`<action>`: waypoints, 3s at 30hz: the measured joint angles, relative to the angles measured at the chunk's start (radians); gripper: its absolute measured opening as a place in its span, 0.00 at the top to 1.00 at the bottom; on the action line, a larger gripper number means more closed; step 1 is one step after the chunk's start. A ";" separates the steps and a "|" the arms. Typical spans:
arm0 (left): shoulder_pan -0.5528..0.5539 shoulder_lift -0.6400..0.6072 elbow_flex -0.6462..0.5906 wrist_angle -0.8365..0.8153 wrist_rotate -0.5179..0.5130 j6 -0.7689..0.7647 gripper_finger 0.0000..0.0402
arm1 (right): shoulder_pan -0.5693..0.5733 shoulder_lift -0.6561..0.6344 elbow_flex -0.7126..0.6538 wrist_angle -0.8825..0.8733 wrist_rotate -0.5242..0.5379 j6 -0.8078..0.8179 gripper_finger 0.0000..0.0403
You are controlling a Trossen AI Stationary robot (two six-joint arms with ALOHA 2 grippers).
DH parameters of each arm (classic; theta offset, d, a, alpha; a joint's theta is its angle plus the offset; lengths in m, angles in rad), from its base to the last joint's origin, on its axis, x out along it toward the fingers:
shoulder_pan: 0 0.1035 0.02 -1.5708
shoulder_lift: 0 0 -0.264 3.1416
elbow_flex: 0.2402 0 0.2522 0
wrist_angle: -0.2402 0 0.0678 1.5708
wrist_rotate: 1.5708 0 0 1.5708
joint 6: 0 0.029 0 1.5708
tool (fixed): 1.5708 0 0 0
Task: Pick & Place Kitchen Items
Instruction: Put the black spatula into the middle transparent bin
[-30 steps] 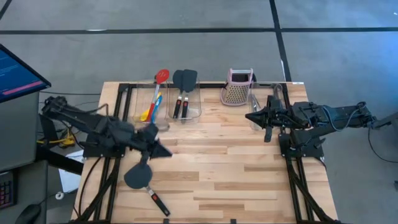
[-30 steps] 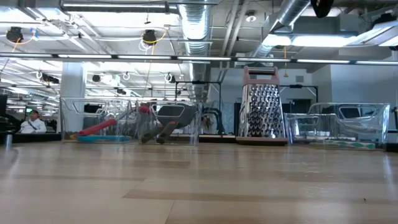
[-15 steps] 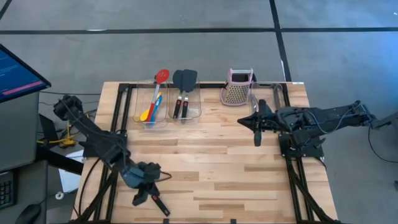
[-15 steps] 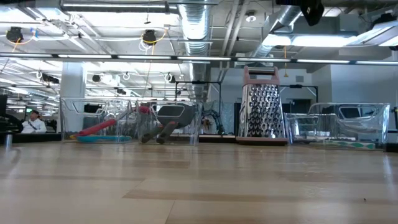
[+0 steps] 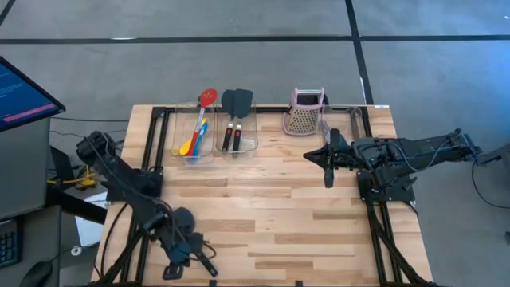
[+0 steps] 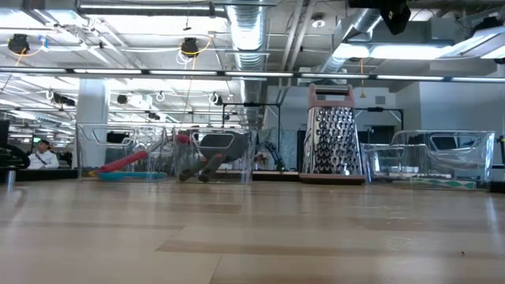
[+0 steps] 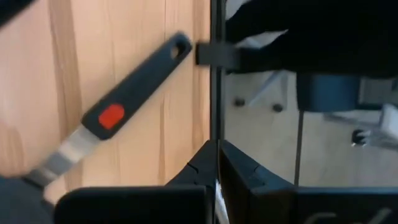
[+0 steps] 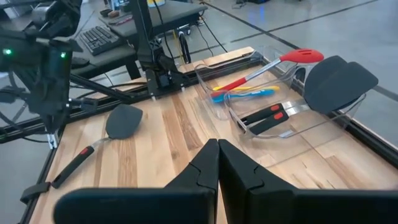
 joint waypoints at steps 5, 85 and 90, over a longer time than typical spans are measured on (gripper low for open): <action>-0.019 0.045 0.000 -0.044 0.001 0.014 1.00 | 0.000 0.001 0.000 -0.001 0.000 0.000 1.00; 0.369 0.117 -0.151 0.217 -0.131 0.250 1.00 | 0.001 -0.001 -0.001 -0.026 -0.052 0.052 1.00; 0.355 0.213 -0.151 0.278 -0.115 0.191 1.00 | 0.000 -0.001 -0.001 -0.032 -0.052 0.052 1.00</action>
